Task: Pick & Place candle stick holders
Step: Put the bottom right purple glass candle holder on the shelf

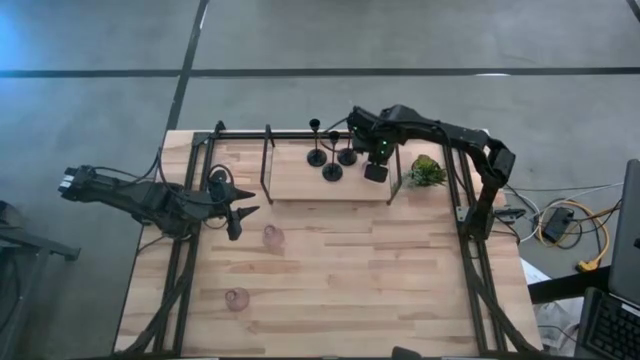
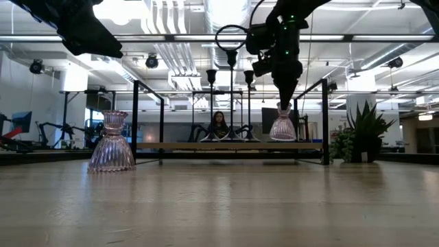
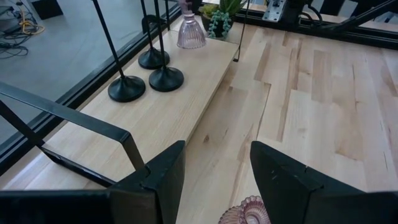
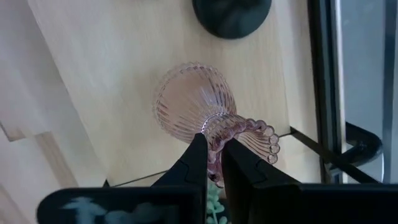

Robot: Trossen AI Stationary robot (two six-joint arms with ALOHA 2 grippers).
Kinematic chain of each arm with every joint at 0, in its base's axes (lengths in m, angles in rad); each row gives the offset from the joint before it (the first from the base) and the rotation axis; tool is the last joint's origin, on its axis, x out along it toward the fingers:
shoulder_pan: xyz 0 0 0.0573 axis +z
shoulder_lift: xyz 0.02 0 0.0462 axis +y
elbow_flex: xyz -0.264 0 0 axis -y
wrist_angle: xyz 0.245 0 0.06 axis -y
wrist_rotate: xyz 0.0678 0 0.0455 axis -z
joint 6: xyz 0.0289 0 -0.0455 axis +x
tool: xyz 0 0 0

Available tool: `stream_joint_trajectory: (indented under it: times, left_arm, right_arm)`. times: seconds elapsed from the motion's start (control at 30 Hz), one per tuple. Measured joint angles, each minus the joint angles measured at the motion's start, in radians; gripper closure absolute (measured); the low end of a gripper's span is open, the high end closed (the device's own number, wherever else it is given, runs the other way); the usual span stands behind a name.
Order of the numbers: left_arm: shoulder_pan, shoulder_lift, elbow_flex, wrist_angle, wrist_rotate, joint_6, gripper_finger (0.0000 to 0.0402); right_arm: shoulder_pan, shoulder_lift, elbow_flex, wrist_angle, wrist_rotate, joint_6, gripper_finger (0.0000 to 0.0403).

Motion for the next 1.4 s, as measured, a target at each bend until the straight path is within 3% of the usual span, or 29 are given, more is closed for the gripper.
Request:
stream_joint_trajectory:
  times: [0.9, 1.17, 1.4]
  left_arm:
    - [0.0, 0.0, 0.0, 0.0, 0.0, 0.0, 0.0216]
    - [0.0, 0.0, 0.0, 0.0, 0.0, 0.0, 0.0216]
    - [0.0, 0.0, 0.0, 0.0, 0.0, 0.0, 0.0216]
  right_arm:
    - [0.0, -0.005, -0.054, 0.082, -0.003, 0.0, 0.0385]
    - [0.0, 0.0, -0.059, 0.078, -0.058, 0.02, 0.0322]
    - [0.002, 0.0, -0.059, 0.078, -0.119, 0.02, 0.0299]
